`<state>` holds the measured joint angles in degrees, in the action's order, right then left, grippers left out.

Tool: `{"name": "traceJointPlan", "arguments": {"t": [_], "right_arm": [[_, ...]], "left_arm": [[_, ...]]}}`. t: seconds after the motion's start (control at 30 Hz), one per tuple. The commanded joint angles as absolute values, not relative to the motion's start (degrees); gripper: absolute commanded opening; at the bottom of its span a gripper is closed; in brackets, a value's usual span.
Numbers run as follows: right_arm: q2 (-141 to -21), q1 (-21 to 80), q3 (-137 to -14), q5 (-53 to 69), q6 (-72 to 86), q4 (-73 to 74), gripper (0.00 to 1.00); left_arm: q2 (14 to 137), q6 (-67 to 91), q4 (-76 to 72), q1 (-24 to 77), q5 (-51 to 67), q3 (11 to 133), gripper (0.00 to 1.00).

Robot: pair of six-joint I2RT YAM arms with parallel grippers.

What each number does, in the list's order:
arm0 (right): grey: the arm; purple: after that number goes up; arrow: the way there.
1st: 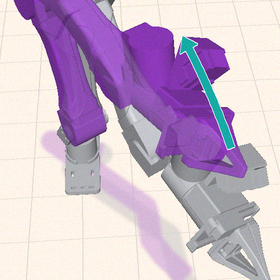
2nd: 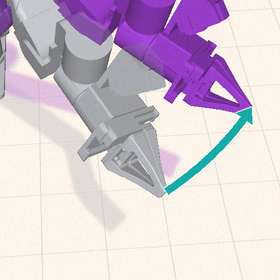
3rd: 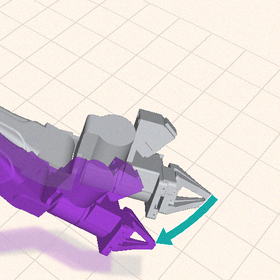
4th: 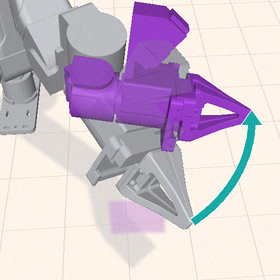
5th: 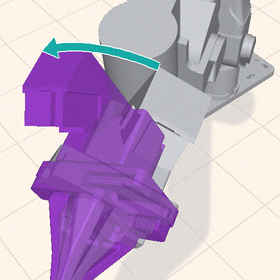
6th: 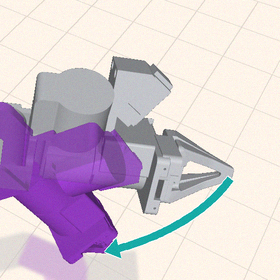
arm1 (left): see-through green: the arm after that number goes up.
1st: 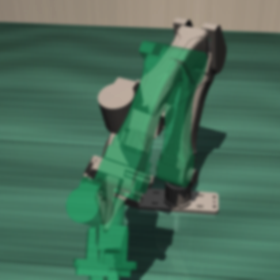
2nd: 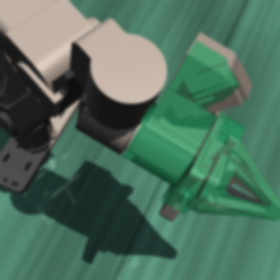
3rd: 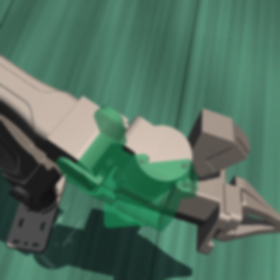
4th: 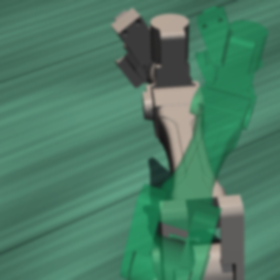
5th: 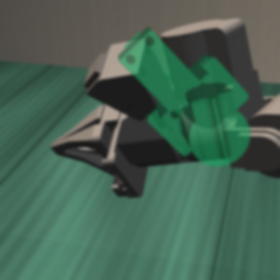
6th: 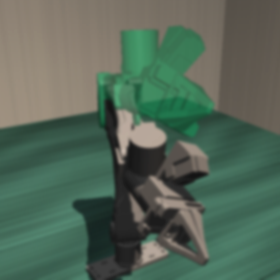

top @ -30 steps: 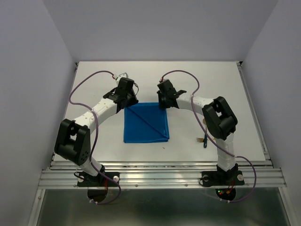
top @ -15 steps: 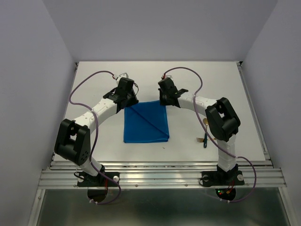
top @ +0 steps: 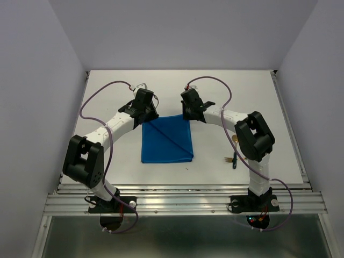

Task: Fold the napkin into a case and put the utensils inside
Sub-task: Smooth out the upper triangle-folded napkin at the center of the board.

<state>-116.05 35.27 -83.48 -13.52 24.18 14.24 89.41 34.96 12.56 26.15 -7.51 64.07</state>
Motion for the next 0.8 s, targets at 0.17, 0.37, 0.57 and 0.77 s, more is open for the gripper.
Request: {"name": "traceJointPlan", "arguments": {"t": [0.17,0.37,0.57,0.77], "right_arm": [[-111.71,34.98,-81.83,-15.03,24.08,11.95,0.25],[-107.50,34.98,-78.67,-15.56,24.78,12.65,0.45],[-99.33,35.50,-70.06,-10.20,27.59,12.04,0.17],[-94.49,38.49,-60.22,-4.14,32.07,9.85,0.02]], "left_arm": [[94.39,33.58,10.63,26.19,-7.91,66.17,0.35],[98.08,32.78,10.90,25.40,-7.73,69.16,0.35],[99.93,31.99,10.81,23.65,-8.17,70.40,0.35],[102.12,32.25,9.05,21.18,-6.42,69.96,0.35]]}}
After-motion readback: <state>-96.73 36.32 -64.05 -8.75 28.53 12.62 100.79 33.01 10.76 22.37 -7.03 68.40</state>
